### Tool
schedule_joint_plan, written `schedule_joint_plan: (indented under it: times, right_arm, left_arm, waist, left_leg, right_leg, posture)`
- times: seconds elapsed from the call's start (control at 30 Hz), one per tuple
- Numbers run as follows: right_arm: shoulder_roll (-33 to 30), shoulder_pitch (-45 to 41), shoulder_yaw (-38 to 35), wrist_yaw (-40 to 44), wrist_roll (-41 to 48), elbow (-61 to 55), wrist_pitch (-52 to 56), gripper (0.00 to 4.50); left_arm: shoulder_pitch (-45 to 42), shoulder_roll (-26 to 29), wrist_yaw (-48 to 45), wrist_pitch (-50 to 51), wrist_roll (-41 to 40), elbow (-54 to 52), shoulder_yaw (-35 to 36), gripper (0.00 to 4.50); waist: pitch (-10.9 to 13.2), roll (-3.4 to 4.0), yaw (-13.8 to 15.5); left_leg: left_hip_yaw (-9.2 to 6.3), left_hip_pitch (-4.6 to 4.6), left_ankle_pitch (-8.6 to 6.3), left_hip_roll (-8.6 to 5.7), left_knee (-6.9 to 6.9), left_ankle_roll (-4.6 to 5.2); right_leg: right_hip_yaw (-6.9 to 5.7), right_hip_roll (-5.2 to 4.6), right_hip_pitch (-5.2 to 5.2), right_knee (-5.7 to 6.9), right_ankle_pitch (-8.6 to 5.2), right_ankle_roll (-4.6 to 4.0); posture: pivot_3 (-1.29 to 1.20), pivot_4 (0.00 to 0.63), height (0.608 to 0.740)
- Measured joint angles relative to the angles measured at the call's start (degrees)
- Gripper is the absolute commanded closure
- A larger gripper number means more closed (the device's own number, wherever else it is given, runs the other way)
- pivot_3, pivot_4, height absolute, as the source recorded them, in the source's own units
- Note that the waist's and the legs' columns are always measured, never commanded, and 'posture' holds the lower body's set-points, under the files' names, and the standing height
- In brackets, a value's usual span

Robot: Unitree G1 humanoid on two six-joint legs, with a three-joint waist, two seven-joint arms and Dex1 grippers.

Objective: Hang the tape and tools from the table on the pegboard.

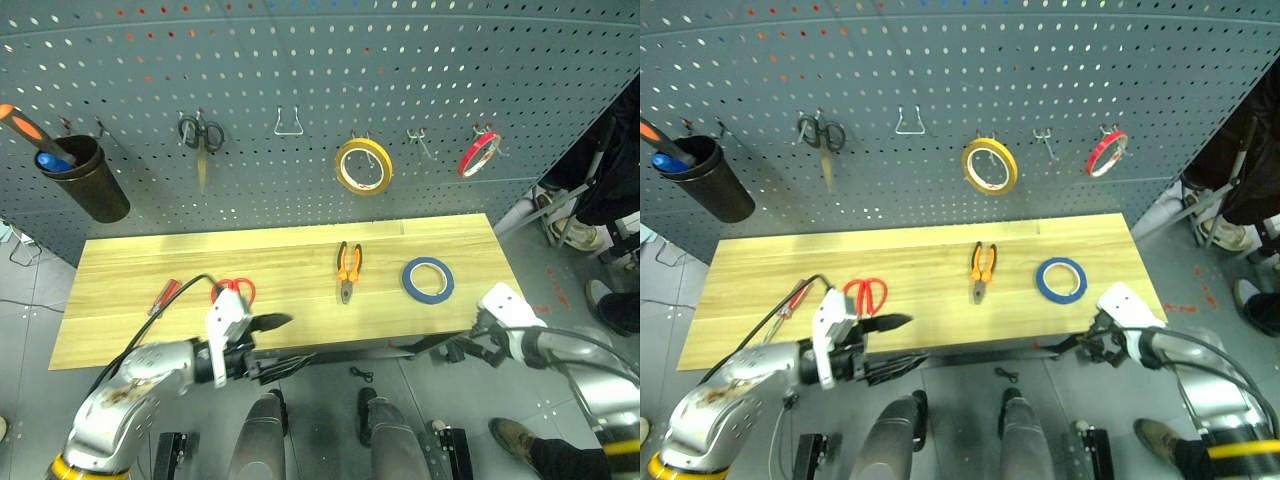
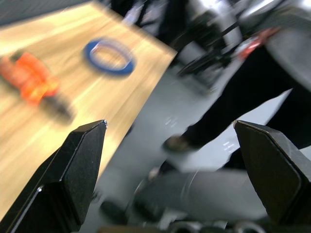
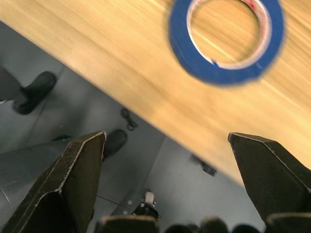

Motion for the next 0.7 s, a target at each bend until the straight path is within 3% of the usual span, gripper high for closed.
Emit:
schedule_joint_plan:
  times: [0.17, 0.23, 0.37, 0.67, 0.7]
  right_arm:
    - [3.0, -10.5, 4.4, 1.8, -1.6, 7.9, -2.0, 0.0]
    - [5.9, -15.9, 6.7, 1.8, -3.2, 14.2, -3.4, 0.0]
    - [11.3, -24.1, 10.4, 1.7, -5.6, 24.3, -6.7, 0.0]
    - [14.8, -31.9, 12.1, 1.1, -9.6, 41.2, -13.8, 0.0]
    - [14.9, -32.4, 12.0, 1.1, -9.6, 42.2, -13.9, 0.25]
  left_arm:
    - [-5.2, -1.8, -1.1, 0.8, -1.3, 3.9, -1.6, 0.04]
    - [-6.3, -2.4, -1.8, 2.0, -2.6, 5.6, -1.9, 0.04]
    - [-9.8, -4.4, -1.4, 5.4, -7.2, 6.7, -1.1, 0.04]
    - [-9.4, -4.1, -0.2, 8.3, -9.4, 6.4, 0.5, 0.04]
    - [-9.2, -4.0, -0.2, 8.3, -9.8, 6.0, 0.6, 0.01]
  waist:
    - [1.5, -0.45, -1.4]
    - [2.2, -0.39, -1.6]
    - [3.3, -0.4, -2.0]
    - [4.0, -0.56, -2.1]
    - [4.0, -0.61, -2.2]
  left_leg:
    - [-0.57, -0.21, -0.19, -0.48, -0.08, 0.19]
    - [-1.07, -0.23, -0.25, -0.58, -0.59, 0.27]
    - [-1.32, -0.4, -0.27, -0.61, -0.56, 0.29]
    - [-1.59, -0.54, -0.26, -0.81, -0.33, 0.25]
    - [-1.62, -0.52, -0.25, -0.81, -0.33, 0.24]
  right_leg:
    - [1.69, 0.95, -0.31, 1.01, 0.15, 0.37]
    - [2.18, 1.47, -0.35, 1.17, -0.13, 0.94]
    - [2.25, 1.61, -0.39, 1.24, -0.29, 1.0]
    - [2.4, 1.64, -0.32, 1.5, -0.42, 1.09]
    - [2.39, 1.65, -0.32, 1.57, -0.47, 1.01]
  posture:
    - [0.06, 0.432, 0.74]
    - [0.06, 0.438, 0.74]
    - [0.07, 0.445, 0.74]
    - [0.09, 0.455, 0.74]
    - [0.09, 0.455, 0.74]
